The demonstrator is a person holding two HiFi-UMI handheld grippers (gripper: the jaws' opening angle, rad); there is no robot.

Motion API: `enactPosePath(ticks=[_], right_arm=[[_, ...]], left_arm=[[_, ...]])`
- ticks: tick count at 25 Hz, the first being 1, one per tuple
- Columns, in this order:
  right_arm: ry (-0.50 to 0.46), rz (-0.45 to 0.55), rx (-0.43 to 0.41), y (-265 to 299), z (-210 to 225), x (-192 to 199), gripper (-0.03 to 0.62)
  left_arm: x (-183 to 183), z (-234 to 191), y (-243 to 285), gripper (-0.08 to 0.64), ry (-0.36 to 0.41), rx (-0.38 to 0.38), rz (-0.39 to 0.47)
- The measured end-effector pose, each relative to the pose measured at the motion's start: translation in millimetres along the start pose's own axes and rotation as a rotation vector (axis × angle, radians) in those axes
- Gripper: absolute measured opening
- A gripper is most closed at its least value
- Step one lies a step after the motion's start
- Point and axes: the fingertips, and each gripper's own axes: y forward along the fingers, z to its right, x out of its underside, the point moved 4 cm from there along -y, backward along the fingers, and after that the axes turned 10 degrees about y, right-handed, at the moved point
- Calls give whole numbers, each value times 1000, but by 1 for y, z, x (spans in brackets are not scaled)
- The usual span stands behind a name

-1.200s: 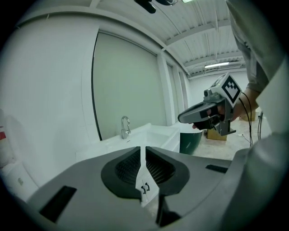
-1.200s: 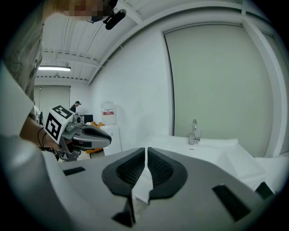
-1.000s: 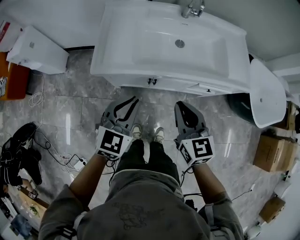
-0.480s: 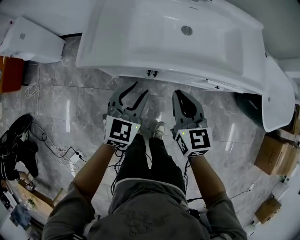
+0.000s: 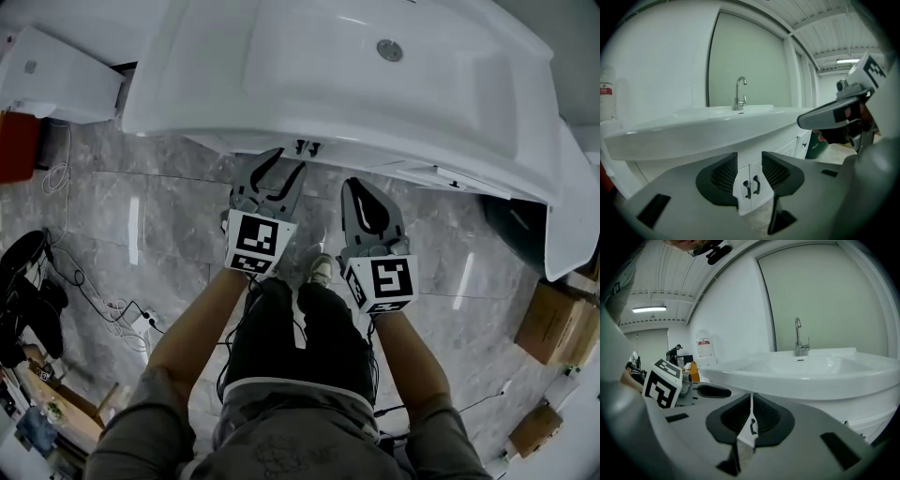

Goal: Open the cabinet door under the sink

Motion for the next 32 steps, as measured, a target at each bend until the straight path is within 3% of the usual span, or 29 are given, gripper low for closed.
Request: enactPosePath(ticks=[4,8,16,20,25,28,32], right_arm=[[11,-19,3,15,9,29,35],[29,-30,-14,28,19,51,35],[47,-53,2,44,38,83,35],[59,-62,5,49,46,92,35],[44,-90,8,49,53,99,35],[55,-103,10,49,54,103,36],[66,-117,14,46,51,101,35]], left_arm=[[34,3,28,169,8,-14,-57],[65,8,54,153,-68,-17,-62],[120,17,93,150,-121,-23,-197],[135,14,111,150,-176,-49,-194],[140,22,125,147,-190,-41,-164],[141,23,131,74,-201,-46,-183],[140,21,132,55,-194,-32,-193]])
